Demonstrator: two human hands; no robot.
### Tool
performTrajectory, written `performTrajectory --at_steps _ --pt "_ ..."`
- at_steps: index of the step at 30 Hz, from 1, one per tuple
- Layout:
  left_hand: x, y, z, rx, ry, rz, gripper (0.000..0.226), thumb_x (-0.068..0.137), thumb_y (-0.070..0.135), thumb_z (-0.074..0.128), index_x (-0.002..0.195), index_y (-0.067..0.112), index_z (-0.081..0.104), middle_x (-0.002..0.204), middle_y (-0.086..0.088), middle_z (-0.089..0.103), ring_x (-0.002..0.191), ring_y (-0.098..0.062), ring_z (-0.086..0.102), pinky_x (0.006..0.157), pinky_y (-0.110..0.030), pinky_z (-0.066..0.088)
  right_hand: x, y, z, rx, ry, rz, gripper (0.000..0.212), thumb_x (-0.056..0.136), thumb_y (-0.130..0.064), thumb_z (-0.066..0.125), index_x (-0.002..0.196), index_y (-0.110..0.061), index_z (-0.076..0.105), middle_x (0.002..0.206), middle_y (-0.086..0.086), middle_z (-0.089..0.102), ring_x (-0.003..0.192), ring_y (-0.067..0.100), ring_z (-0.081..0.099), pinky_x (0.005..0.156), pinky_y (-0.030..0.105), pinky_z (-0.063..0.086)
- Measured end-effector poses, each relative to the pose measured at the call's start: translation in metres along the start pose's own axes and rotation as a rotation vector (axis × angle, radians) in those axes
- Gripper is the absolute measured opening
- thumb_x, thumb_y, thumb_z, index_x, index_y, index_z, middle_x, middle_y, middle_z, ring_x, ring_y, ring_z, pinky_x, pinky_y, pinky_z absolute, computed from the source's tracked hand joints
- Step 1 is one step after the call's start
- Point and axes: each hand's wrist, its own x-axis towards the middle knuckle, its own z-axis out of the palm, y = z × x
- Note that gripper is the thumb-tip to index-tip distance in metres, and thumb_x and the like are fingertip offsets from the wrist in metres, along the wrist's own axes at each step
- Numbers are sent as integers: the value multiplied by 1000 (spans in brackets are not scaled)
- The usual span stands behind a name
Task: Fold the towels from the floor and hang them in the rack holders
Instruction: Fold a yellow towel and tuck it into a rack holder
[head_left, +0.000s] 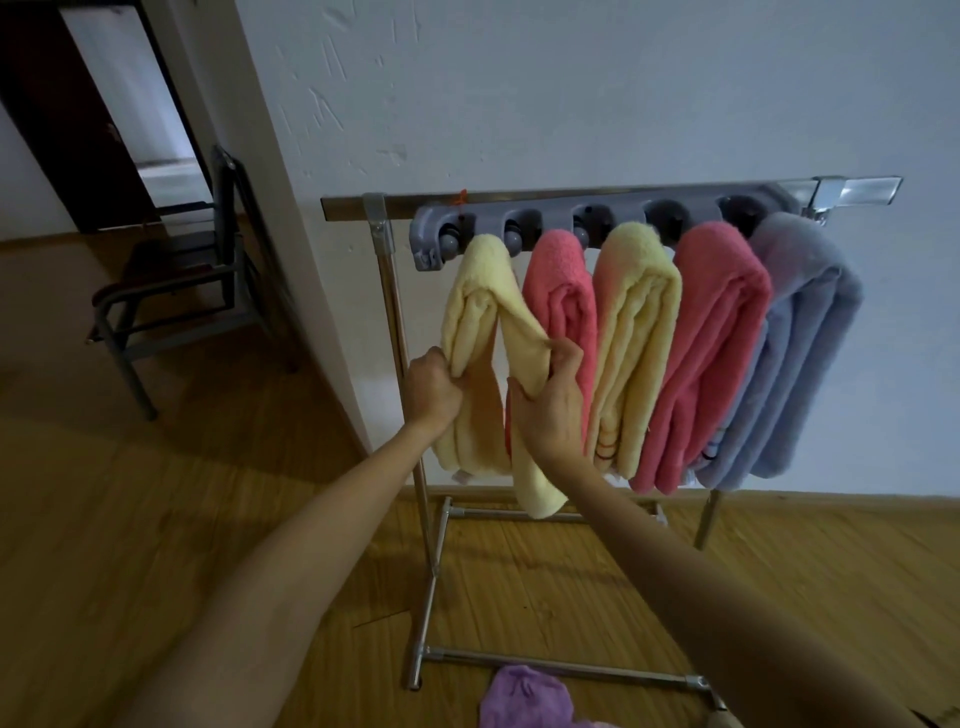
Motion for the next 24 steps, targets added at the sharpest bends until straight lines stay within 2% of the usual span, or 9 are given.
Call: performTrajectory --at_steps 3,5,7,10,12,16,18,20,24 --pt "6 -6 -13 86 28 0 23 87 23 64 97 2 62 91 -14 67 82 -31 65 64 -37 54 -10 -5 17 111 68 159 41 79 -11 66 108 -21 40 77 -9 60 66 0 61 55 13 49" --pt "10 -10 -21 127 47 16 20 86 19 63 95 1 62 89 -15 67 81 -33 65 63 -39 55 -10 -6 26 82 -2 223 13 79 -11 65 84 -16 54 61 -11 56 52 2 55 47 16 43" --pt "13 -14 -28 164 56 60 17 87 17 62 92 1 62 86 -15 68 78 -33 65 62 -41 55 -7 -5 35 90 -115 302 19 80 -10 62 63 -9 55 52 -5 49 47 4 44 47 25 37" --pt "17 -18 -37 212 53 112 14 87 15 60 91 2 62 85 -13 68 76 -31 66 63 -41 56 0 -6 42 161 -241 400 22 82 -8 61 73 12 59 63 14 56 60 22 55 57 39 49" --pt "20 -20 -41 249 50 133 10 87 12 59 91 3 62 85 -12 67 75 -30 66 64 -41 57 6 -5 44 138 -277 442 22 84 -8 59 83 14 61 76 22 65 71 31 64 68 46 55" --pt "23 -22 -42 312 32 169 9 86 10 59 91 3 62 82 -11 67 72 -29 65 60 -38 55 13 2 40 10 -240 483 20 91 -13 54 73 -7 56 69 4 57 66 20 56 56 32 46" --pt "21 -21 -39 349 23 177 10 85 10 60 91 3 62 81 -11 66 70 -30 65 56 -35 52 15 6 34 -122 -199 466 16 93 -14 50 80 -8 56 75 5 59 69 21 57 57 31 43" --pt "19 -21 -35 386 16 197 12 85 9 60 94 2 62 81 -13 66 71 -32 65 55 -34 49 15 9 28 -219 -168 438 16 92 -11 48 87 -3 60 81 10 63 73 25 60 61 35 48" --pt "12 -21 -27 379 7 215 11 86 9 61 95 3 60 79 -11 65 67 -29 64 55 -35 53 14 15 19 -305 -220 382 17 93 -10 48 91 0 62 82 11 65 71 25 62 59 34 50"
